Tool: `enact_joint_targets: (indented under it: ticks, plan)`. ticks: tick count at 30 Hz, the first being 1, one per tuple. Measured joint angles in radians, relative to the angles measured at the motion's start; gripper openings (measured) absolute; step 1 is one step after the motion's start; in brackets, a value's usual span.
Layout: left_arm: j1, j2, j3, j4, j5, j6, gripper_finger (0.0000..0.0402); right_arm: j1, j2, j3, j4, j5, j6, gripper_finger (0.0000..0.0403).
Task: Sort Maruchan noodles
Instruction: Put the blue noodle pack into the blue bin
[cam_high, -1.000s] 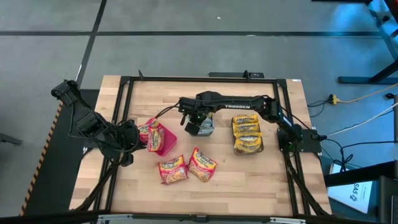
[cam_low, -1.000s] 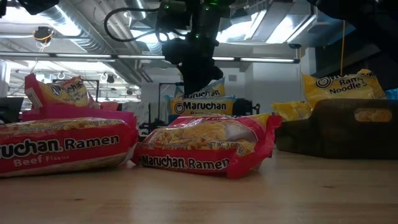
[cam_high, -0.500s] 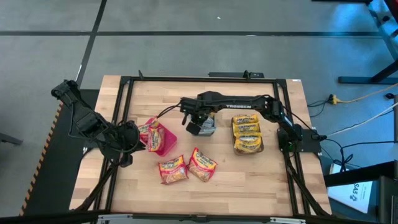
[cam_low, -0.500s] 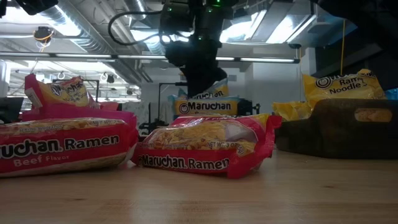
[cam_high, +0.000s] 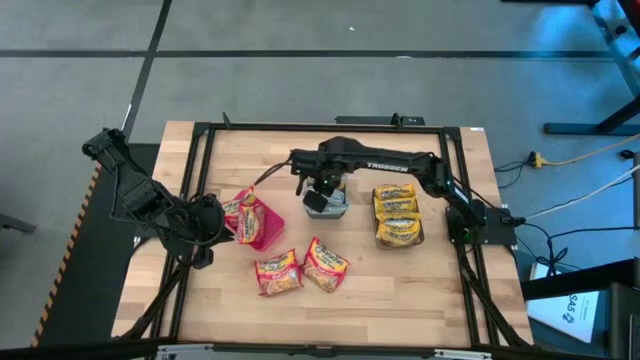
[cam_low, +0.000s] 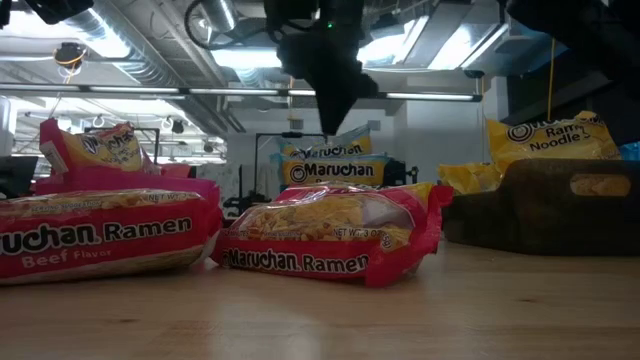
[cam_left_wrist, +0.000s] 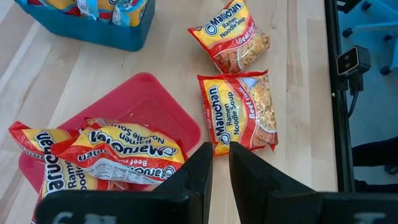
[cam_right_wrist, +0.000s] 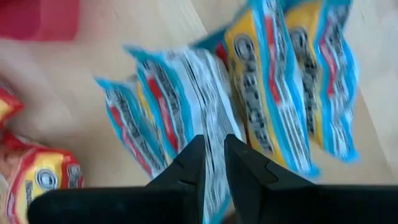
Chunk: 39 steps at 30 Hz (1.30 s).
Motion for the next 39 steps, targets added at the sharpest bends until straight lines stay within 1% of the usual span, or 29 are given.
enact_joint_targets:
  ticks: [2, 5, 11, 15, 20, 24, 27, 31, 34, 39]
  plan:
    - [0.0, 0.0, 0.0, 0.0, 0.0, 0.0, 0.0047, 0.001, 0.0, 0.012, -0.047, 0.001, 0.022, 0.006]
    - [0.0, 0.0, 0.0, 0.0, -0.001, 0.001, 0.0047, 0.007, -0.002, 0.009, -0.074, 0.006, 0.021, 0.006]
    - [0.0, 0.0, 0.0, -0.001, -0.002, 0.002, 0.0047, 0.015, 0.002, 0.001, -0.044, -0.009, 0.02, 0.006]
    - [0.0, 0.0, 0.0, -0.001, -0.002, 0.001, 0.0047, 0.014, 0.002, -0.062, -0.027, -0.026, 0.022, 0.006]
    - [0.0, 0.0, 0.0, -0.001, -0.002, 0.001, 0.0047, 0.014, 0.0, -0.176, 0.005, -0.011, 0.023, 0.006]
    - [0.0, 0.0, 0.0, -0.001, -0.003, 0.0, 0.0047, 0.014, -0.001, -0.211, 0.014, -0.006, 0.02, 0.006]
    - [0.0, 0.0, 0.0, -0.002, -0.003, 0.001, 0.0047, 0.014, -0.001, -0.205, 0.028, -0.003, 0.02, 0.006]
    - [0.0, 0.0, 0.0, -0.008, -0.007, 0.001, 0.0047, 0.013, 0.0, -0.143, 0.036, 0.005, 0.02, 0.006]
    - [0.0, 0.0, 0.0, -0.008, -0.009, 0.001, 0.0047, 0.013, 0.0, -0.088, 0.012, -0.01, 0.02, 0.006]
    - [0.0, 0.0, 0.0, -0.008, -0.009, 0.0, 0.0047, 0.014, -0.001, -0.048, -0.012, -0.024, 0.02, 0.006]
